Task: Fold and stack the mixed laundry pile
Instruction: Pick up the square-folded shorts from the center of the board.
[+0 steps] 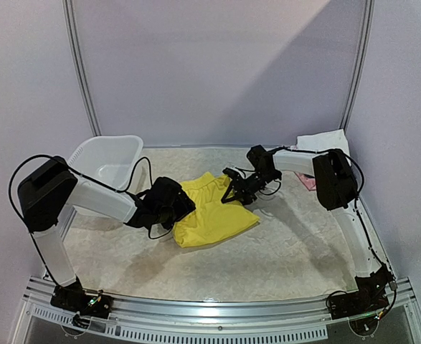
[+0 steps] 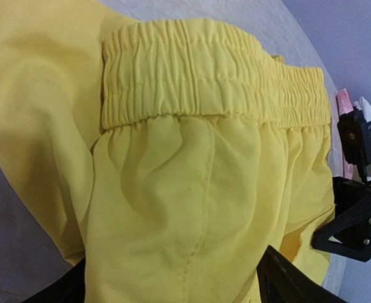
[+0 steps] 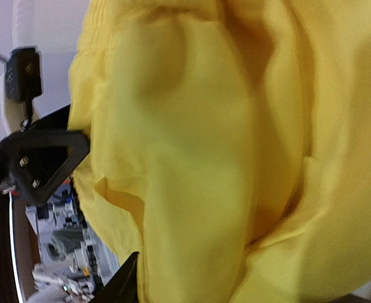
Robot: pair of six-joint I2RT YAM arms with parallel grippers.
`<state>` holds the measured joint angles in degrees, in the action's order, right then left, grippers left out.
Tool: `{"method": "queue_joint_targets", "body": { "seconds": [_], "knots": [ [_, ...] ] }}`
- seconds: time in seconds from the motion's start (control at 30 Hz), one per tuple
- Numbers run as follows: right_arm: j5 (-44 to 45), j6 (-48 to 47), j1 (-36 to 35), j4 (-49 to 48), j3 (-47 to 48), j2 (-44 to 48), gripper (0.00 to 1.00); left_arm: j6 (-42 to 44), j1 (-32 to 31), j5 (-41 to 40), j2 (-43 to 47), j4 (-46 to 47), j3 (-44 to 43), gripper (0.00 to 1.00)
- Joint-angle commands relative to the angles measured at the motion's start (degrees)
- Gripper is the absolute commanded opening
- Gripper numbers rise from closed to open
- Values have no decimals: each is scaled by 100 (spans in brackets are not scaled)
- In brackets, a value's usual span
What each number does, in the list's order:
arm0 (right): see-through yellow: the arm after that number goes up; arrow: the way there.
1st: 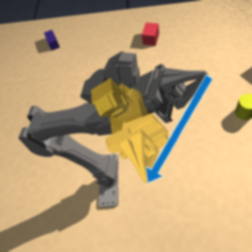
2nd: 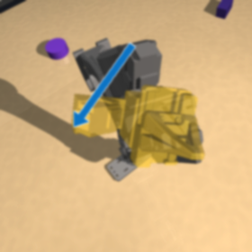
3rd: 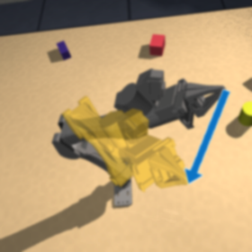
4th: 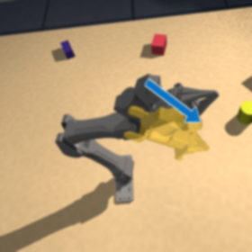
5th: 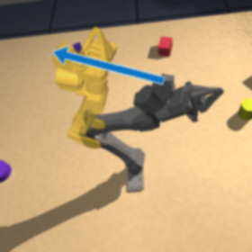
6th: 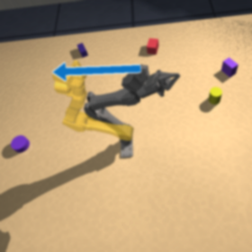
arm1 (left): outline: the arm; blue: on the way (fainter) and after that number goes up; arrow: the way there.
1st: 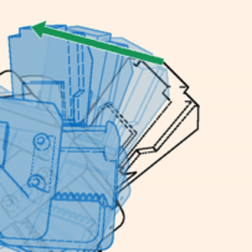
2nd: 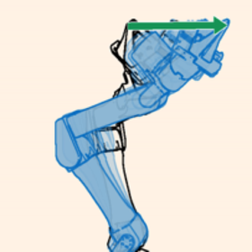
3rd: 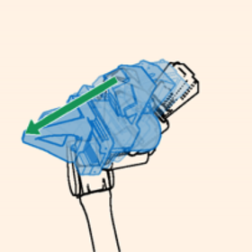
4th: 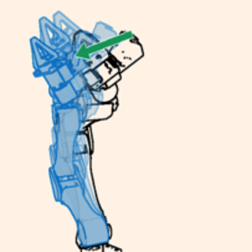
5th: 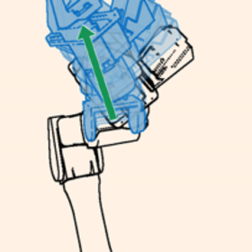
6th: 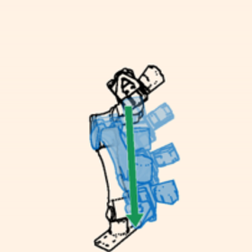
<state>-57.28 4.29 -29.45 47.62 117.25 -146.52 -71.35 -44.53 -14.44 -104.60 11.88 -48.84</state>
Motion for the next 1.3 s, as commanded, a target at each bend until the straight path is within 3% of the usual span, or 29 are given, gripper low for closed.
{"method": "queue_joint_targets", "body": {
  "seconds": [0.0, 0.07, 0.17, 0.37, 0.43, 0.53, 0.57, 0.6, 0.7, 0.77, 0.8, 0.97, 1.27],
  "knots": [
    [574, 88, -124, 207, -204, -390, 35, 78, 68, 332, -285, 125, -59, 74],
    [725, 102, -73, 164, -215, -280, 17, 133, 68, 458, -386, 269, -105, 65],
    [1044, 90, 69, 176, -218, -25, 0, 257, 68, 660, -595, 490, -341, 51],
    [1693, -235, 353, 429, -413, 681, 0, 374, 68, 1041, -1264, 1387, -938, 7],
    [1931, -307, 499, 422, -610, 953, 0, 331, 65, 1123, -1517, 1762, -1195, 0],
    [2232, -367, 777, 422, -882, 1271, 0, 353, 51, 1266, -1959, 2121, -1790, 0],
    [2286, -513, 861, 469, -929, 1385, 0, 358, 42, 1369, -2146, 2204, -2054, 2],
    [2337, -595, 963, 523, -954, 1446, 0, 366, 41, 1584, -2369, 2171, -2421, 14],
    [2472, -795, 1322, 674, -984, 1569, 0, 362, 23, 2046, -3104, 1761, -3659, 55],
    [2547, -864, 1546, 717, -977, 1673, 0, 331, -10, 2076, -3467, 1519, -4359, 94],
    [2607, -889, 1648, 741, -946, 1708, 0, 293, -20, 2067, -3612, 1413, -4591, 99],
    [2948, -1130, 2036, 1100, -439, 1763, 0, 79, -20, 2118, -3747, 1181, -4806, 99],
    [3512, -1478, 2225, 1970, 1660, 1129, 0, -70, 62, 2173, -3040, 1682, -3398, 100]
  ]
}}
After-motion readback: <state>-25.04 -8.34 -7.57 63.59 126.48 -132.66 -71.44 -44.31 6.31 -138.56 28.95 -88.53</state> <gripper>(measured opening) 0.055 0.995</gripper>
